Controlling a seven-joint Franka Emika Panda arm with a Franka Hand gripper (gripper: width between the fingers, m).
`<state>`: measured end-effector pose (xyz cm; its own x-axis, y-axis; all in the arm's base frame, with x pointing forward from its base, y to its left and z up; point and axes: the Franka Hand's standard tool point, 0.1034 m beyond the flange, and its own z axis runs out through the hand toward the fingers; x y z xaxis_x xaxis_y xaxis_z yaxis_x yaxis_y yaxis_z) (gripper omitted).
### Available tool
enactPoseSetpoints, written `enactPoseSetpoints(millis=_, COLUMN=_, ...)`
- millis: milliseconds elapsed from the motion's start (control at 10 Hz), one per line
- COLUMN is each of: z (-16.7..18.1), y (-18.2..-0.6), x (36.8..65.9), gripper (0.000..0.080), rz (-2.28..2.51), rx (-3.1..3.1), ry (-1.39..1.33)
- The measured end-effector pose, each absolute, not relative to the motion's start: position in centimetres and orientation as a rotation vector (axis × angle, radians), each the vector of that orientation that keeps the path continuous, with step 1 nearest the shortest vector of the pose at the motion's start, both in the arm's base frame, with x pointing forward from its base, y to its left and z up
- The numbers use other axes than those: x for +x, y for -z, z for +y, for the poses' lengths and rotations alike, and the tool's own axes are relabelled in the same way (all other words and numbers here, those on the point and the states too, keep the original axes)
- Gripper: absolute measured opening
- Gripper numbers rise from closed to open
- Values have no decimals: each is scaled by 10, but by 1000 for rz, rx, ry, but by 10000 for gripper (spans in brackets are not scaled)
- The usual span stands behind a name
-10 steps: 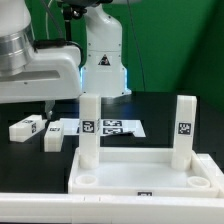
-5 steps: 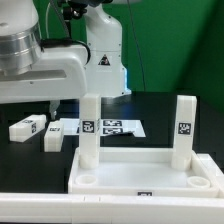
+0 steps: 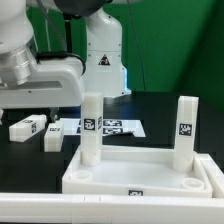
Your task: Assemble desk
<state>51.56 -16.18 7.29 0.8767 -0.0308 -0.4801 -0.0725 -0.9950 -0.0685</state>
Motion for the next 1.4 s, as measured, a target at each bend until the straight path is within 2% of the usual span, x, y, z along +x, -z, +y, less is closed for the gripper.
enactPoseSetpoints(millis=200, z=-162, y=-73, x=507, gripper=649, rz=95, rx=-2927, ry=-827)
enactPoseSetpoints(millis=400, z=-182, y=-67, x=493, gripper=649, rz=167, rx=-2826, ry=-1018)
enactPoseSetpoints(millis=700, z=-194, y=-59, x=486, gripper=649, rz=262, rx=-2797, ry=-987)
enactPoseSetpoints(millis=1100, z=-191, y=-58, x=485, gripper=649, rz=295, rx=-2784, ry=-997)
enactPoseSetpoints(millis=1400, z=-183, y=-48, x=471, gripper=649, rz=508, rx=-2677, ry=-1052)
